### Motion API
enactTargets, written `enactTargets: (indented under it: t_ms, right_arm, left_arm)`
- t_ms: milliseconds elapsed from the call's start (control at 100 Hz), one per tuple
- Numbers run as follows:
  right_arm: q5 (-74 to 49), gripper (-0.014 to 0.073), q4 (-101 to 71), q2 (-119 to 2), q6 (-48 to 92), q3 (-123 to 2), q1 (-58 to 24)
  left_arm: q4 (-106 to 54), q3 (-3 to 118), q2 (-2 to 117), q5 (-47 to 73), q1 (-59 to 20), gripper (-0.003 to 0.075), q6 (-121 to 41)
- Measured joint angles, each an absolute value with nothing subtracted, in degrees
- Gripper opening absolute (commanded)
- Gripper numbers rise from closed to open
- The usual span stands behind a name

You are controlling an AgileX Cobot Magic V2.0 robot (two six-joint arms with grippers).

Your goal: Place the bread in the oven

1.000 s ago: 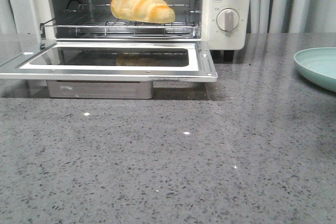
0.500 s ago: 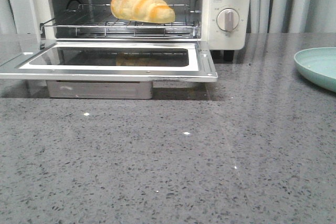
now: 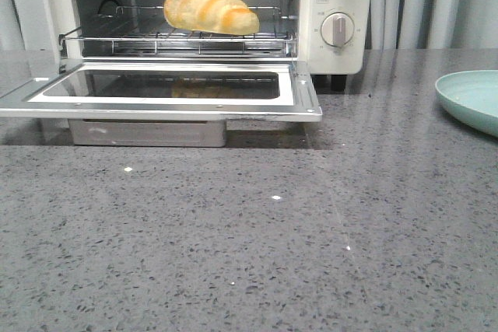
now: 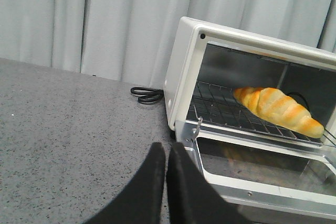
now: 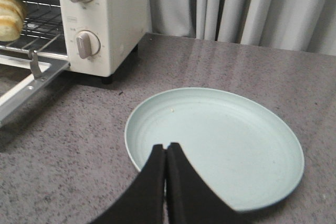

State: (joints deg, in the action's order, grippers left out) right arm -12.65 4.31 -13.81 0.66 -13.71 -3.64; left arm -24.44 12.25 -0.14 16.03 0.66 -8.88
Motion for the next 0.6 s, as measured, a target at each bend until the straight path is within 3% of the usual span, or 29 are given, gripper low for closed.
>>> enactTargets:
  t_ms: [600]
  right_arm:
    - [-10.5,-0.0057,3.6,-1.1,-1.1,-0.7,2.6]
  left_arm:
    - [-24.4,12.2,-0.1,16.0,0.7,-0.0022,-8.9]
